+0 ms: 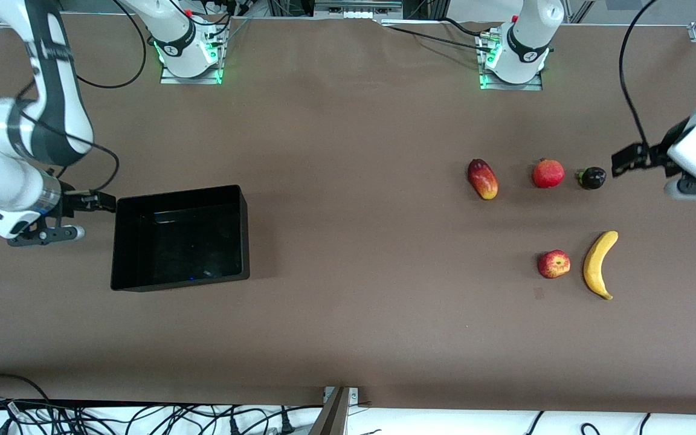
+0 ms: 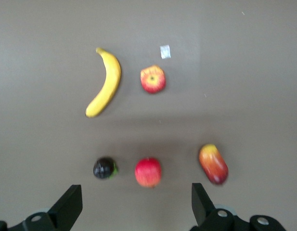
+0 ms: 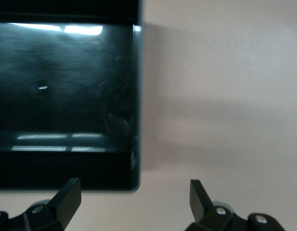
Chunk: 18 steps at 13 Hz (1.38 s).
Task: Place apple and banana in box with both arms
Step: 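Grip the box with the right gripper while the left gripper grasps the apple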
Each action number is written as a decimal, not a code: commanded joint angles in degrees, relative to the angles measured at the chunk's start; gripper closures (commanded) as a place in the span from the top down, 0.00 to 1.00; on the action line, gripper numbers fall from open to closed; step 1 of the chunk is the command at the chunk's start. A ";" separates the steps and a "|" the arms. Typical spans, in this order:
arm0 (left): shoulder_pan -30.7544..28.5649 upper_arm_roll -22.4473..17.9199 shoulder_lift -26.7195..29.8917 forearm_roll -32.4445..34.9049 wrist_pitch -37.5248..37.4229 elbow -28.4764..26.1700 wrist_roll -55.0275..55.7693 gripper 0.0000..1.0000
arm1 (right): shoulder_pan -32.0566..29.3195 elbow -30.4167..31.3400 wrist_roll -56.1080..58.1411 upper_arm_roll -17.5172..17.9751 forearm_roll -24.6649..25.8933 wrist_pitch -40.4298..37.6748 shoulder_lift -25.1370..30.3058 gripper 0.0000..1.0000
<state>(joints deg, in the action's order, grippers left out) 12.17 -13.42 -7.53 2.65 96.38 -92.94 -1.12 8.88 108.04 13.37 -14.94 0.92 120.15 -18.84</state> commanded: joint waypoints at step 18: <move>-1.97 1.47 -29.29 -7.22 58.83 -16.93 7.53 0.93 | 11.39 -7.04 -7.45 1.40 -8.37 -4.91 -3.13 0.00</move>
<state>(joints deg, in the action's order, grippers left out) 10.15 -12.11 -36.61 -3.51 153.39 -108.98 5.27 14.59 104.21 10.66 -13.66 -5.12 118.66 -22.70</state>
